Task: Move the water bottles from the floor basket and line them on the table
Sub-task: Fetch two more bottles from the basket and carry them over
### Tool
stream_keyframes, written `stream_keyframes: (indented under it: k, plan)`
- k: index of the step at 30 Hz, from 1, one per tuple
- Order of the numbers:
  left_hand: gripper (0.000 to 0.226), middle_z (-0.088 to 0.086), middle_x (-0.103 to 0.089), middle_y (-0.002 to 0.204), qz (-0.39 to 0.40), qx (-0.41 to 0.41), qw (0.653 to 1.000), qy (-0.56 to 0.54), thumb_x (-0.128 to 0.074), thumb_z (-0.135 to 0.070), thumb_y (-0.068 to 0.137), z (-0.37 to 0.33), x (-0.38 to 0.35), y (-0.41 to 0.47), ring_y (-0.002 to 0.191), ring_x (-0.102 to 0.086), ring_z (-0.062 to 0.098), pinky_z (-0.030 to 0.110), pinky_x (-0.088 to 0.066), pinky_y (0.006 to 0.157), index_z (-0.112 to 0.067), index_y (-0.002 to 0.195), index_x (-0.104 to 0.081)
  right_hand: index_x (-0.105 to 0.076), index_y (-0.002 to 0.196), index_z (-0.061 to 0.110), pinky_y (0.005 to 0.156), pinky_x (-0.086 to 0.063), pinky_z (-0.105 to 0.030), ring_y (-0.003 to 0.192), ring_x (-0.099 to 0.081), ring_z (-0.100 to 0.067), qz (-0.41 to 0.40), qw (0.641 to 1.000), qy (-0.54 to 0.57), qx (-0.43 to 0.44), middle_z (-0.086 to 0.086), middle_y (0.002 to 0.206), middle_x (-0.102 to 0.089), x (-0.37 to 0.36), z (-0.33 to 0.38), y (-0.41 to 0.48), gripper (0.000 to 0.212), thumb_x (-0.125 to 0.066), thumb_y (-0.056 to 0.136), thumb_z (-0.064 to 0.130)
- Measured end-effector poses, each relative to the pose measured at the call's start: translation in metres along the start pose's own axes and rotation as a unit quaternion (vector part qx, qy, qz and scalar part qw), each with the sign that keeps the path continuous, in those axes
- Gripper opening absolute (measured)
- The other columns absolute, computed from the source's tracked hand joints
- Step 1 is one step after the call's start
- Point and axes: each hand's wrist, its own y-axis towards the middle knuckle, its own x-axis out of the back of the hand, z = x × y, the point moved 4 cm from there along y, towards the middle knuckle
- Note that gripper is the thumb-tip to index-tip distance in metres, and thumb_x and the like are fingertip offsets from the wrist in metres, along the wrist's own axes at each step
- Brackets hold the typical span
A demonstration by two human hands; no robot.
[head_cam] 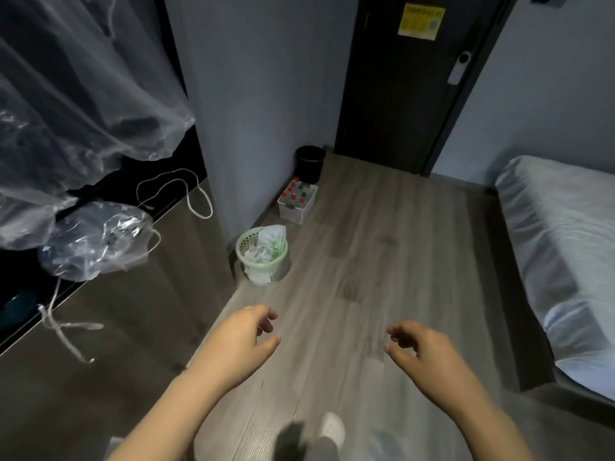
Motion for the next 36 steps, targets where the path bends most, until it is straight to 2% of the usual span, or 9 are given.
stream_keyframes:
  k: [6,10,13,17,21,24,27,31,36]
  plan:
    - [0.031,-0.018,-0.062,0.093,0.002,0.018,1.000,-0.008,-0.062,-0.036,0.082,-0.040,0.004,0.126,0.090,-0.059,0.000,0.020,-0.048,0.079,-0.033,0.113,-0.056,-0.064,0.108,0.024,0.085,-0.050,-0.025,0.094,-0.062,-0.003,-0.008,1.000,0.015,0.021,0.010,0.099,-0.066,0.063,-0.019,0.132,0.023,-0.064,0.086,0.030]
    - [0.025,-0.018,-0.063,0.092,-0.005,0.041,0.999,-0.023,-0.063,-0.033,0.081,-0.059,0.013,0.204,0.090,-0.061,0.000,0.023,-0.050,0.081,-0.036,0.105,-0.056,-0.066,0.105,0.018,0.073,-0.042,-0.008,0.088,-0.060,-0.002,-0.001,0.999,0.002,0.047,0.006,0.094,-0.067,0.099,-0.023,0.215,0.019,-0.062,0.087,0.024]
    - [0.025,-0.018,-0.064,0.091,-0.004,0.046,0.998,-0.030,-0.063,-0.032,0.082,-0.067,0.018,0.263,0.089,-0.061,0.000,0.023,-0.051,0.080,-0.034,0.106,-0.058,-0.066,0.100,0.016,0.069,-0.040,-0.002,0.083,-0.058,0.001,0.002,0.998,0.005,0.059,0.004,0.092,-0.067,0.118,-0.025,0.275,0.015,-0.062,0.087,0.020]
    - [0.023,-0.016,-0.065,0.092,-0.009,0.043,0.998,-0.034,-0.065,-0.032,0.081,-0.070,0.024,0.351,0.087,-0.062,0.001,0.025,-0.051,0.081,-0.030,0.104,-0.060,-0.065,0.104,0.017,0.068,-0.037,0.003,0.082,-0.055,0.002,0.012,0.998,-0.002,0.067,0.005,0.093,-0.064,0.132,-0.025,0.362,0.018,-0.062,0.087,0.020]
    - [0.022,-0.014,-0.066,0.095,-0.015,0.040,0.997,-0.057,-0.065,-0.030,0.082,-0.069,0.034,0.458,0.089,-0.062,0.003,0.023,-0.049,0.083,-0.030,0.104,-0.060,-0.060,0.091,0.024,0.066,-0.039,-0.007,0.070,-0.050,0.007,-0.006,0.998,-0.009,0.066,0.018,0.074,-0.051,0.152,-0.021,0.462,0.009,-0.066,0.084,0.022]
    - [0.025,-0.013,-0.067,0.095,-0.010,0.046,0.997,-0.066,-0.066,-0.028,0.081,-0.071,0.048,0.529,0.089,-0.062,0.004,0.022,-0.048,0.084,-0.029,0.106,-0.060,-0.063,0.099,0.029,0.075,-0.050,-0.018,0.082,-0.059,0.001,0.005,0.996,-0.049,0.070,0.014,0.086,-0.063,0.169,-0.012,0.526,0.015,-0.064,0.085,0.033]
    - [0.024,-0.011,-0.068,0.095,-0.001,0.055,0.996,-0.065,-0.068,-0.024,0.080,-0.073,0.063,0.595,0.087,-0.063,0.007,0.023,-0.049,0.083,-0.027,0.103,-0.062,-0.063,0.108,0.028,0.082,-0.052,-0.022,0.089,-0.061,-0.001,0.016,0.996,-0.056,0.068,0.012,0.095,-0.067,0.187,-0.005,0.590,0.023,-0.062,0.087,0.036]
    - [0.023,-0.009,-0.067,0.093,-0.006,0.068,0.995,-0.071,-0.069,-0.023,0.079,-0.080,0.074,0.673,0.085,-0.064,0.007,0.027,-0.052,0.084,-0.035,0.094,-0.055,-0.064,0.107,0.025,0.080,-0.050,-0.017,0.089,-0.062,-0.002,0.034,0.995,-0.053,0.074,0.010,0.094,-0.067,0.207,-0.008,0.670,0.022,-0.063,0.087,0.033]
    - [0.027,-0.006,-0.064,0.101,-0.017,0.098,0.994,-0.040,-0.065,-0.020,0.082,-0.085,0.076,0.774,0.091,-0.062,0.010,0.021,-0.048,0.082,-0.022,0.109,-0.062,-0.066,0.105,0.023,0.080,-0.052,-0.022,0.086,-0.062,-0.004,0.048,0.993,-0.050,0.097,0.008,0.092,-0.067,0.227,-0.019,0.789,0.022,-0.065,0.085,0.031]
